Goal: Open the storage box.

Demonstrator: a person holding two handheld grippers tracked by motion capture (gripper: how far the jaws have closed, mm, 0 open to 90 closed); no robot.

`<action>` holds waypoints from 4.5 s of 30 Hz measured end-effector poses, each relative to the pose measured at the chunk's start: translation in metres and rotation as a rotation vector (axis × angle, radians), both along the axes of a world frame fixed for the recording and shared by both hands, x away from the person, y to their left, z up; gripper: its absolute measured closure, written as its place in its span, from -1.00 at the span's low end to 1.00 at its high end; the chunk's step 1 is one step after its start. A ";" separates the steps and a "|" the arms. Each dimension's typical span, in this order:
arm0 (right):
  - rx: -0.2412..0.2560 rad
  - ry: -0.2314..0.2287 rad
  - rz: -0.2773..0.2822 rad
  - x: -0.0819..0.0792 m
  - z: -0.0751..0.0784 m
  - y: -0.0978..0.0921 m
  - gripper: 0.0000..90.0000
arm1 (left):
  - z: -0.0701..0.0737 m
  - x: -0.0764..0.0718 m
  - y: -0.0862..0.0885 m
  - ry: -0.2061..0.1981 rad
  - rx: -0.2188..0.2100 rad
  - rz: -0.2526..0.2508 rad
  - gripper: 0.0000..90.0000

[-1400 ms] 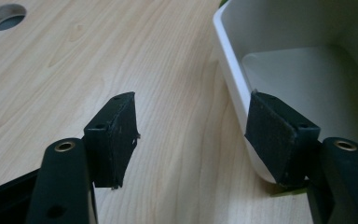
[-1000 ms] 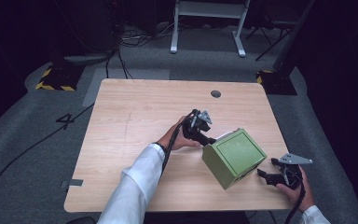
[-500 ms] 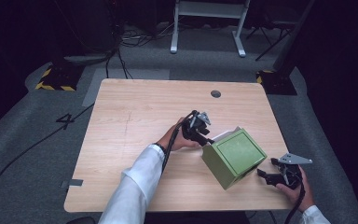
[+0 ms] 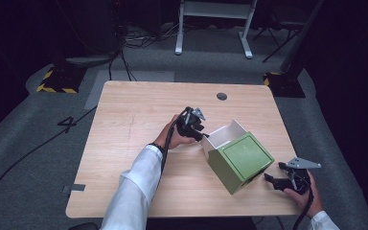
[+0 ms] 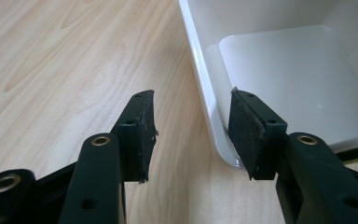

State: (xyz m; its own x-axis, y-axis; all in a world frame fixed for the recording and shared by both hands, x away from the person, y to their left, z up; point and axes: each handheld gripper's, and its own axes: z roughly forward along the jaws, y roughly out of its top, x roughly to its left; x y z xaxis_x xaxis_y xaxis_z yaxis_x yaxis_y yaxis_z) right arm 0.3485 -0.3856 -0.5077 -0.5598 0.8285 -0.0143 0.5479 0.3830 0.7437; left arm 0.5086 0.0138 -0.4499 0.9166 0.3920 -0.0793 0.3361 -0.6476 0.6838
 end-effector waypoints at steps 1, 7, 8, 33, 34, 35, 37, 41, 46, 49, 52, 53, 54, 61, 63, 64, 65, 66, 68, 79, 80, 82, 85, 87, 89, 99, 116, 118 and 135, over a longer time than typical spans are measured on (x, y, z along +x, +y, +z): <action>0.000 0.000 0.001 0.000 0.000 0.000 -0.65 | 0.000 0.001 0.001 -0.002 -0.001 0.009 0.14; 0.000 0.000 0.001 0.000 0.000 0.000 -0.65 | -0.001 0.008 0.007 0.012 -0.002 0.026 0.14; 0.000 0.000 0.000 0.000 0.000 0.000 -0.65 | -0.001 0.009 0.008 0.010 -0.009 0.036 0.14; 0.000 -0.001 0.000 0.000 0.000 0.000 -0.65 | 0.023 0.015 0.034 -0.083 0.011 0.147 -0.07; 0.000 -0.001 0.000 0.000 0.000 0.000 -0.65 | 0.025 0.014 0.036 -0.086 0.005 0.146 -0.07; 0.000 -0.001 0.000 0.000 0.000 0.000 -0.65 | 0.027 0.013 0.038 -0.086 0.010 0.153 -0.07; 0.000 -0.001 0.000 0.000 0.000 0.000 -0.65 | 0.029 0.012 0.039 -0.096 0.018 0.157 -0.11; 0.000 -0.001 0.000 0.000 0.000 0.000 -0.65 | 0.037 0.008 0.046 -0.129 0.022 0.175 -0.16; 0.000 -0.001 0.000 0.000 0.000 0.000 -0.65 | 0.047 0.000 0.054 -0.170 0.049 0.195 -0.30; 0.000 -0.001 0.000 0.000 0.000 0.000 -0.65 | 0.053 -0.006 0.060 -0.189 0.065 0.201 -0.36; -0.001 0.000 0.001 0.000 0.000 0.000 -0.65 | 0.058 -0.011 0.065 -0.215 0.069 0.203 -0.43; -0.001 0.000 0.000 0.000 0.000 0.000 -0.65 | 0.060 -0.014 0.067 -0.211 0.069 0.200 -0.45; -0.001 0.000 0.001 0.000 0.000 0.000 -0.65 | 0.061 -0.015 0.068 -0.216 0.074 0.200 -0.46; -0.001 0.000 0.000 0.000 0.000 0.000 -0.65 | 0.067 -0.034 0.072 -0.303 0.154 0.186 -0.60; 0.000 -0.001 0.000 0.000 0.000 0.000 -0.65 | 0.069 -0.040 0.074 -0.312 0.155 0.188 -0.60; 0.000 -0.001 0.000 0.000 0.000 0.000 -0.65 | 0.069 -0.042 0.074 -0.317 0.163 0.188 -0.60; -0.001 0.000 0.000 0.000 0.000 0.000 -0.65 | 0.070 -0.045 0.075 -0.330 0.174 0.188 -0.60; 0.000 0.000 0.000 0.000 0.000 0.000 -0.65 | 0.070 -0.048 0.075 -0.349 0.178 0.190 -0.60; 0.000 -0.001 0.000 0.000 0.000 0.000 -0.65 | 0.072 -0.054 0.077 -0.357 0.190 0.185 -0.60; 0.000 -0.001 -0.002 0.000 0.000 0.000 -0.65 | 0.068 -0.079 0.094 -0.388 0.224 0.183 -0.60; 0.000 -0.001 -0.002 0.000 0.000 0.000 -0.65 | 0.068 -0.081 0.096 -0.390 0.224 0.185 -0.60; 0.000 -0.001 -0.002 0.000 0.000 0.000 -0.65 | 0.066 -0.083 0.099 -0.387 0.227 0.190 -0.60; 0.000 -0.001 -0.002 0.000 0.000 0.000 -0.65 | 0.060 -0.093 0.110 -0.393 0.234 0.206 -0.60; 0.000 -0.001 -0.002 0.000 0.000 0.000 -0.65 | 0.057 -0.098 0.116 -0.392 0.247 0.215 -0.60; 0.000 -0.001 -0.003 0.000 0.000 0.000 -0.65 | 0.054 -0.102 0.122 -0.388 0.251 0.226 -0.60; 0.000 -0.001 -0.004 0.000 0.000 0.000 -0.65 | 0.033 -0.126 0.151 -0.365 0.266 0.275 -0.60; 0.000 0.000 -0.004 0.000 0.000 0.000 -0.65 | -0.010 -0.163 0.189 -0.294 0.219 0.366 -0.62; 0.000 0.000 -0.004 0.000 0.000 0.000 -0.65 | -0.017 -0.167 0.193 -0.280 0.209 0.384 -0.62; 0.001 -0.001 -0.001 -0.001 0.000 0.000 -0.65 | -0.053 -0.185 0.227 -0.112 0.097 0.508 -0.62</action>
State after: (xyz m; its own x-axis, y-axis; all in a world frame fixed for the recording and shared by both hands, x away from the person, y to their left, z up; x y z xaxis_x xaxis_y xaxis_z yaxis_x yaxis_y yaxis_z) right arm 0.3475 -0.3856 -0.5076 -0.5592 0.8289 -0.0142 0.5477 0.3823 0.7443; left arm 0.3235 0.2405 -0.5026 0.6098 0.7897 0.0671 0.5525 -0.4844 0.6783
